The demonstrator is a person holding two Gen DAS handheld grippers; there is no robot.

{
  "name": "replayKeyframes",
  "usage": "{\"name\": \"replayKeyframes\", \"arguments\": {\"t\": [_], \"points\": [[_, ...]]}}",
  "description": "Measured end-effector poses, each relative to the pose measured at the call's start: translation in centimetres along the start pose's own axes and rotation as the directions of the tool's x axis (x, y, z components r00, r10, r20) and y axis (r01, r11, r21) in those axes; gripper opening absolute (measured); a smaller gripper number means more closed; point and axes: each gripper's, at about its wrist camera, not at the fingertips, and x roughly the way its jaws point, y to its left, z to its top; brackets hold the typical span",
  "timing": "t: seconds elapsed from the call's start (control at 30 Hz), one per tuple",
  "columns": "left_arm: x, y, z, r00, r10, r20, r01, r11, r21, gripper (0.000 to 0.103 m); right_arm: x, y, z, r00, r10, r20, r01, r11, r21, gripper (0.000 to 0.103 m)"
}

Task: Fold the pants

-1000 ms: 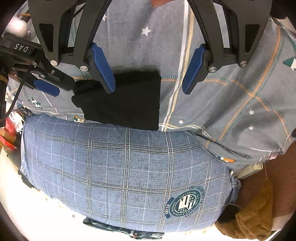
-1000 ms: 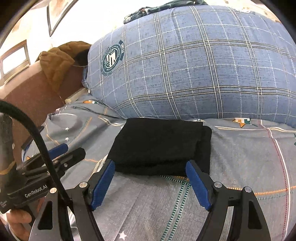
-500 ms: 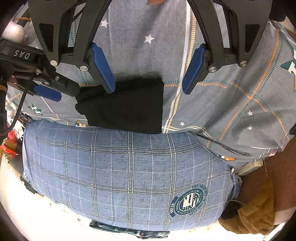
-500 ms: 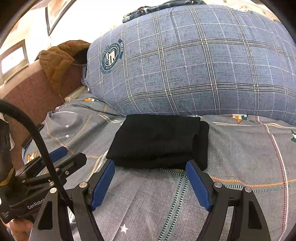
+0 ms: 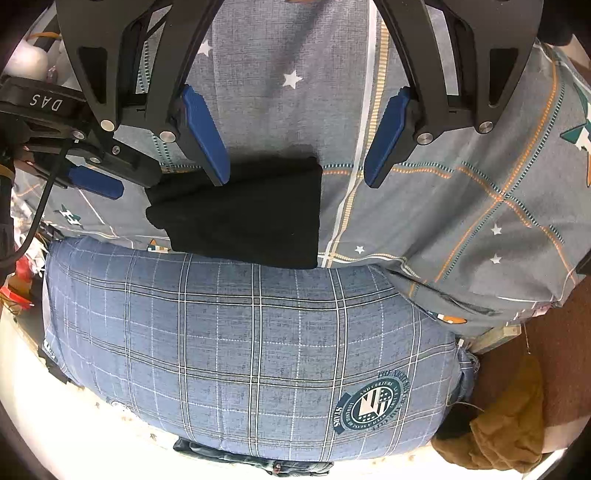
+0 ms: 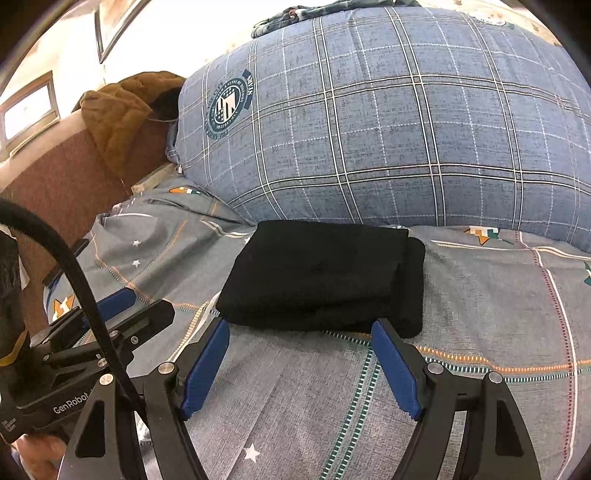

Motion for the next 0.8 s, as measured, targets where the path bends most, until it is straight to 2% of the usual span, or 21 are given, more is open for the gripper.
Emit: {"name": "replayKeyframes", "arguments": {"t": [0.53, 0.7, 0.8], "points": [[-0.1, 0.3, 0.1, 1.0, 0.007, 0.002, -0.007, 1.0, -0.003, 0.076, 0.0, 0.5, -0.2, 1.0, -0.005, -0.006, 0.005, 1.0, 0.004, 0.077], [-0.8, 0.2, 0.0, 0.999, 0.015, 0.045, -0.016, 1.0, 0.02, 0.076, -0.2, 0.8, -0.3, 1.0, -0.006, -0.007, 0.006, 1.0, 0.004, 0.077], [-1.1, 0.1, 0.0, 0.999, 0.0, 0.035, -0.001, 1.0, 0.025, 0.076, -0.5, 1.1, -0.4, 1.0, -0.006, -0.003, 0.006, 1.0, 0.004, 0.077]]}}
